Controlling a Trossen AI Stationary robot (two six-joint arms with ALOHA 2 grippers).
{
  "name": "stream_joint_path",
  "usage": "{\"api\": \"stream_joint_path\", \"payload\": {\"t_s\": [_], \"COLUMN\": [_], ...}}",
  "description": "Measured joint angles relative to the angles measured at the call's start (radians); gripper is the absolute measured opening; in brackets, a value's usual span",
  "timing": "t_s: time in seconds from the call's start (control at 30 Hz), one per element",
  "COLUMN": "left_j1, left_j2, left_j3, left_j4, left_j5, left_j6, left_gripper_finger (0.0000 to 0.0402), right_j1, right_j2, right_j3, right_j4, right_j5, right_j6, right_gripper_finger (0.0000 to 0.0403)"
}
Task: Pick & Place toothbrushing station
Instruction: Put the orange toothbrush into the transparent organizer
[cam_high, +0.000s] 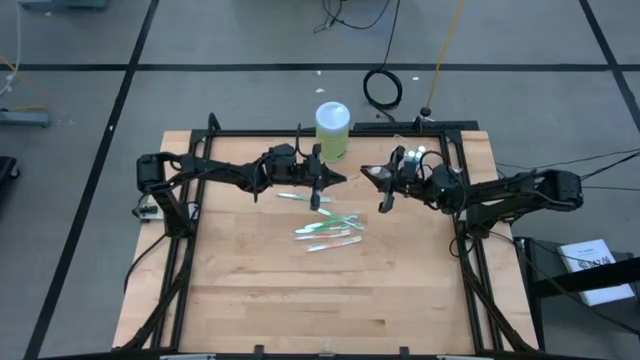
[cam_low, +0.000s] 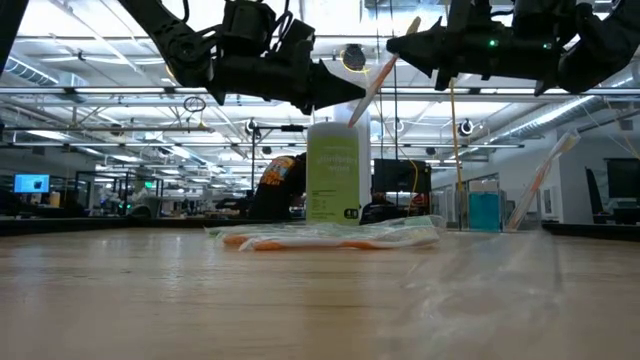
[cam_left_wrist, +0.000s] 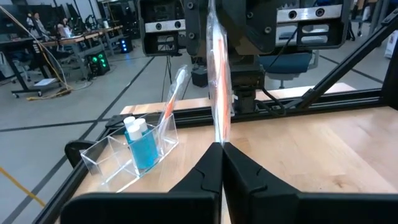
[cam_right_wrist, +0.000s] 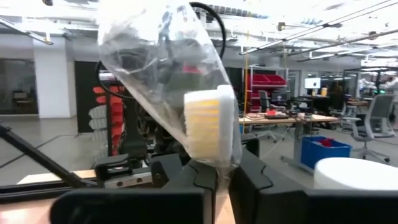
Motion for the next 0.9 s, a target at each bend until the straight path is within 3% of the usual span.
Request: {"api": "stream_joint_path", "payload": {"t_s": [0.23,0.47,0.57,0.73,0.9], "left_j1": [-0.023,-0.067,-0.073,-0.072,-0.072], "left_j2": [-0.007,-0.014,-0.015,-0.015,-0.015], "left_j3": [0.0,0.0,0.0,0.0,0.0], "left_j4": [-0.003,-0.028,-0.039,-0.055,-0.071], "left_j5": [-0.071,-0.201,-0.218,-0.221,-0.222], "left_j6": [-0.056,0.005,0.034,0.037,0.04], "left_gripper_finger": [0.0056,0.0148,0.0174,0.0199,0.0203], "right_j1": [-0.002,-0.001,-0.001,-0.002,0.001], "right_j2": [-0.065,-0.289,-0.386,-0.505,-0.609], "right_j3": [-0.001,0.0,0.0,-0.001,-0.001], "right_j4": [-0.125,-0.427,-0.571,-0.762,-0.89], "right_j5": [0.098,0.345,0.497,0.739,0.847], "right_j6": [-0.026,-0.097,-0.107,-0.112,-0.085], "right_gripper_finger": [0.0008,0.0008,0.0008,0.0008,0.0008]}}
